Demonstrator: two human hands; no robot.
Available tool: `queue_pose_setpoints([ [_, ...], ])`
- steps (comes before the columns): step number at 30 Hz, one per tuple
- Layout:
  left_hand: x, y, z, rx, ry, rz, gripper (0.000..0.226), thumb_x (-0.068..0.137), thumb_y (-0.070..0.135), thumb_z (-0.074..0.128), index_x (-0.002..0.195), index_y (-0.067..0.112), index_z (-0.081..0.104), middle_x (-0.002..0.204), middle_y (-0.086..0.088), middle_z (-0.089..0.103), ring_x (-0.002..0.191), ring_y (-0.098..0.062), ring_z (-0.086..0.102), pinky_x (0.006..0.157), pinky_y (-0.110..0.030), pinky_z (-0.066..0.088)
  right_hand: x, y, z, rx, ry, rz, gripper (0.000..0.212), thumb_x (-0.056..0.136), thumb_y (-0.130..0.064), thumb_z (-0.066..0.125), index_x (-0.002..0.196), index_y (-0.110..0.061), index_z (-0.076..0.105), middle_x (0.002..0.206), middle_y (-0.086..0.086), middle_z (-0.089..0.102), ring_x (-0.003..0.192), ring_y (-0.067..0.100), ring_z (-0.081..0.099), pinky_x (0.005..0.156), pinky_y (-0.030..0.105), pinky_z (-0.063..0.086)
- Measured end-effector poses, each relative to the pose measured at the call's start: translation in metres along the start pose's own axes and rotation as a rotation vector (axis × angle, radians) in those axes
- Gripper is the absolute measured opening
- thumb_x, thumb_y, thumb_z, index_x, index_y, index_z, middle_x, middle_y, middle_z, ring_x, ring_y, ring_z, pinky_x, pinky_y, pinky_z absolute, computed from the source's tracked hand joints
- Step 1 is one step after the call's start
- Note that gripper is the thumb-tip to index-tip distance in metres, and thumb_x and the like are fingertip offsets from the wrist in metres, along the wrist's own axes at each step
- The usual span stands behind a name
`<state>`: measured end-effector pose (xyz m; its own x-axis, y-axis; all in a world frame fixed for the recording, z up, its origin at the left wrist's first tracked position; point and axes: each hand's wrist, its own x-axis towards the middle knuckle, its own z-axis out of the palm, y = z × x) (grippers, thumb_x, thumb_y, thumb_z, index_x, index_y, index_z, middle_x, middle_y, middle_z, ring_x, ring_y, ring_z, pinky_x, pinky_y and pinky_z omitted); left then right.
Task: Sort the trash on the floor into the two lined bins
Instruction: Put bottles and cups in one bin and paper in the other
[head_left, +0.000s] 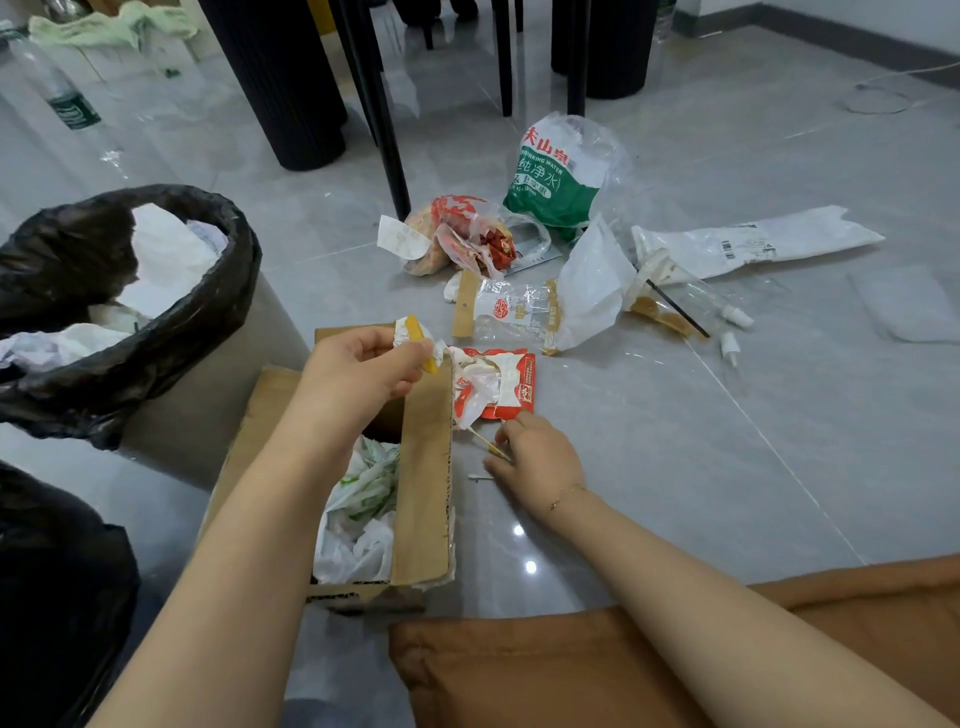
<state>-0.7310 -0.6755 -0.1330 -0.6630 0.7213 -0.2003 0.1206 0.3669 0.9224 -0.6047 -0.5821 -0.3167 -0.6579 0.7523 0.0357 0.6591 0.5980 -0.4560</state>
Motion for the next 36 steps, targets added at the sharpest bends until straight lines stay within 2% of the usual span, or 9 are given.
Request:
queue_pose_setpoints([
  [8, 0.002, 0.000, -0.003, -0.014, -0.002, 0.007, 0.009, 0.086, 0.025, 0.069, 0.089, 0.017, 0.069, 0.081, -0.003, 0.067, 0.076, -0.009, 0.061, 0.083, -0.022, 0.054, 0.005, -0.005, 0.010, -0.035, 0.030, 0.006, 0.014, 0.093, -0.020, 0.056, 0.095, -0.008, 0.061, 0.101, 0.010, 0.061, 0.095, 0.027, 0.055, 0.075, 0.036, 0.045],
  [10, 0.003, 0.000, -0.003, -0.007, 0.003, 0.007, 0.011, 0.086, 0.027, 0.070, 0.090, 0.016, 0.070, 0.081, -0.003, 0.067, 0.077, -0.010, 0.061, 0.084, -0.023, 0.054, 0.004, -0.007, 0.006, -0.097, 0.039, -0.050, 0.010, 0.078, -0.007, 0.072, 0.082, -0.005, 0.063, 0.086, 0.012, 0.063, 0.079, 0.029, 0.060, 0.060, 0.032, 0.046],
  [12, 0.003, 0.000, -0.003, -0.020, 0.003, 0.003, 0.011, 0.085, 0.027, 0.070, 0.089, 0.017, 0.070, 0.080, -0.002, 0.067, 0.078, -0.010, 0.061, 0.087, -0.026, 0.054, 0.003, -0.005, 0.005, -0.131, 0.047, -0.100, 0.026, 0.055, 0.001, 0.084, 0.067, -0.005, 0.062, 0.069, 0.012, 0.061, 0.060, 0.029, 0.060, 0.045, 0.027, 0.042],
  [15, 0.003, 0.001, -0.004, -0.042, -0.006, 0.001, 0.011, 0.085, 0.026, 0.070, 0.090, 0.017, 0.070, 0.079, -0.001, 0.067, 0.078, -0.010, 0.061, 0.086, -0.025, 0.054, -0.004, -0.001, 0.000, -0.055, 0.055, -0.120, 0.007, 0.086, -0.011, 0.063, 0.087, -0.003, 0.064, 0.093, 0.014, 0.061, 0.086, 0.031, 0.059, 0.066, 0.035, 0.045],
  [16, 0.003, 0.001, -0.004, -0.053, -0.010, 0.003, 0.010, 0.086, 0.026, 0.070, 0.090, 0.017, 0.070, 0.079, -0.001, 0.067, 0.077, -0.010, 0.061, 0.086, -0.024, 0.054, -0.009, 0.002, -0.003, -0.014, 0.065, -0.119, 0.013, 0.092, -0.016, 0.056, 0.093, -0.005, 0.063, 0.099, 0.012, 0.060, 0.092, 0.029, 0.056, 0.073, 0.036, 0.044],
  [23, 0.000, 0.005, -0.006, -0.071, -0.013, 0.003, 0.013, 0.086, 0.027, 0.070, 0.089, 0.014, 0.070, 0.078, -0.002, 0.065, 0.075, -0.011, 0.060, 0.091, -0.029, 0.054, -0.054, 0.003, -0.013, 0.055, -0.091, -0.270, 0.020, 0.092, -0.023, 0.058, 0.102, -0.009, 0.068, 0.115, 0.004, 0.059, 0.105, 0.021, 0.053, 0.085, 0.030, 0.045],
  [27, -0.007, 0.004, -0.008, -0.066, -0.015, 0.014, 0.016, 0.086, 0.028, 0.070, 0.092, 0.014, 0.070, 0.079, -0.001, 0.066, 0.074, -0.009, 0.061, 0.089, -0.027, 0.055, -0.062, 0.005, -0.002, -0.047, -0.035, -0.287, 0.022, 0.092, -0.020, 0.057, 0.102, -0.005, 0.069, 0.111, 0.006, 0.065, 0.103, 0.025, 0.058, 0.080, 0.034, 0.050],
  [31, -0.009, 0.004, -0.008, -0.064, -0.005, 0.014, 0.014, 0.087, 0.027, 0.069, 0.092, 0.015, 0.070, 0.080, -0.001, 0.066, 0.074, -0.008, 0.061, 0.083, -0.022, 0.055, -0.066, 0.004, 0.009, -0.165, 0.031, -0.373, 0.018, 0.060, -0.008, 0.082, 0.074, -0.009, 0.071, 0.075, 0.003, 0.066, 0.068, 0.021, 0.064, 0.050, 0.025, 0.051],
  [36, -0.008, 0.004, -0.009, -0.083, 0.005, 0.008, 0.013, 0.087, 0.026, 0.069, 0.092, 0.014, 0.069, 0.080, -0.001, 0.066, 0.073, -0.008, 0.061, 0.081, -0.021, 0.054, -0.060, 0.005, 0.013, -0.215, 0.110, -0.422, 0.030, 0.040, 0.001, 0.083, 0.062, -0.011, 0.065, 0.066, 0.002, 0.062, 0.059, 0.020, 0.059, 0.047, 0.025, 0.046],
])
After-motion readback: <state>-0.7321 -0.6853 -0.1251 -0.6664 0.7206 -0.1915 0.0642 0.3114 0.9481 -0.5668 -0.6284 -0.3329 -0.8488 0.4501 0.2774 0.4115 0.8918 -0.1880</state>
